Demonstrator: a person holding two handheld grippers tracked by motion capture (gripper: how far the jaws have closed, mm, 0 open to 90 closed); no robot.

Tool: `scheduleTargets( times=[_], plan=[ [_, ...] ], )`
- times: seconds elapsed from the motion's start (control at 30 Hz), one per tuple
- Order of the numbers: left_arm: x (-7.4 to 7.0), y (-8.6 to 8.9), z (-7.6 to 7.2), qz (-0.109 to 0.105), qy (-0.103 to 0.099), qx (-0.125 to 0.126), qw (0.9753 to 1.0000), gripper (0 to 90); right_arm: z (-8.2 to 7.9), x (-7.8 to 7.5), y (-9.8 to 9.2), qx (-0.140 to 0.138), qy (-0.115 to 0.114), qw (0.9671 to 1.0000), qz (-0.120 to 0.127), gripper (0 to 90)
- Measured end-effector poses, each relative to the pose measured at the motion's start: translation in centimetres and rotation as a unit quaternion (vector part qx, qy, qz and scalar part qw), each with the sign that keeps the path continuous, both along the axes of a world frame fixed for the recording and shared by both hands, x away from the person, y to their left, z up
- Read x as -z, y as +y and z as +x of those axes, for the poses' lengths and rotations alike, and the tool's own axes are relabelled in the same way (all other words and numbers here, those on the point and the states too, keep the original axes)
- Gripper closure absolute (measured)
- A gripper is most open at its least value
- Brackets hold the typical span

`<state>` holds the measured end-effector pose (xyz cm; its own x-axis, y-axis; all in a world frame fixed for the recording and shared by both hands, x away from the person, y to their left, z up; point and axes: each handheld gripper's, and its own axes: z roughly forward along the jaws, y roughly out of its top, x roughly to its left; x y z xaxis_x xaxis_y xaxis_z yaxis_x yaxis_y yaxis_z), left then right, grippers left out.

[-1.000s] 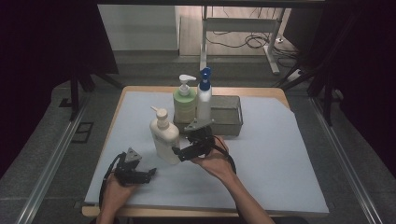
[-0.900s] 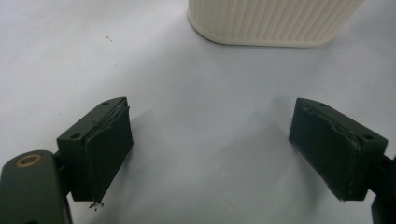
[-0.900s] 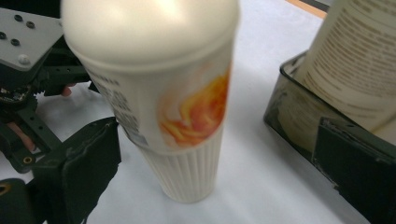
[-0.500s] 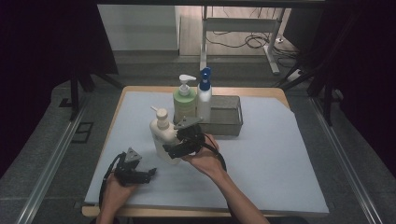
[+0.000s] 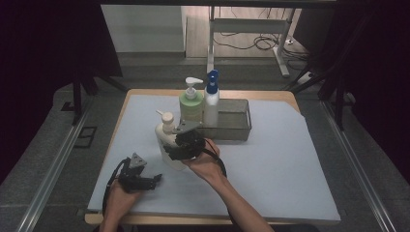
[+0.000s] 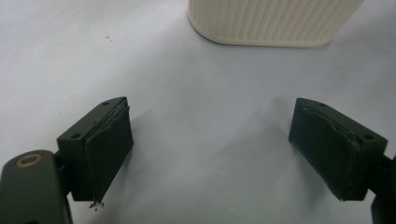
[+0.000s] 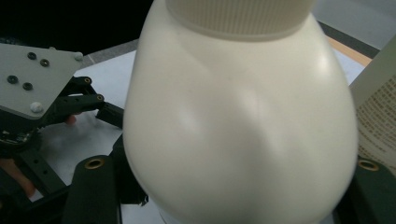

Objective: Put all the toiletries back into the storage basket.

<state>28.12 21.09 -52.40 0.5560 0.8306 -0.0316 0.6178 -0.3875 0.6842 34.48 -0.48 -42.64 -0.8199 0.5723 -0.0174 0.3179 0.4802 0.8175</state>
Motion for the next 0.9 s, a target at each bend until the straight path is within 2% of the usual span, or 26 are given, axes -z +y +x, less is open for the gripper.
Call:
scheduleTargets(
  times=[0.4,0.57,0.73,0.9],
  plan=[
    [0.0,0.0,0.0,-0.001,0.0,0.0,1.0,13.2,-0.1,-0.3,-0.1,0.007,0.007,0.9999,-0.008,36.5],
    [0.0,0.0,0.0,-0.001,0.001,0.0,1.0,13.2,-0.3,-1.0,-0.5,0.006,0.009,0.9999,-0.012,36.8],
    [0.0,0.0,0.0,-0.002,0.0,-0.001,1.0,13.2,-0.6,-1.8,-1.2,0.005,0.012,0.9999,-0.005,36.9],
    [0.0,0.0,0.0,0.0,0.001,0.0,1.0,13.2,-1.0,-2.7,-1.8,0.003,0.006,1.0,-0.007,37.0]
  ],
)
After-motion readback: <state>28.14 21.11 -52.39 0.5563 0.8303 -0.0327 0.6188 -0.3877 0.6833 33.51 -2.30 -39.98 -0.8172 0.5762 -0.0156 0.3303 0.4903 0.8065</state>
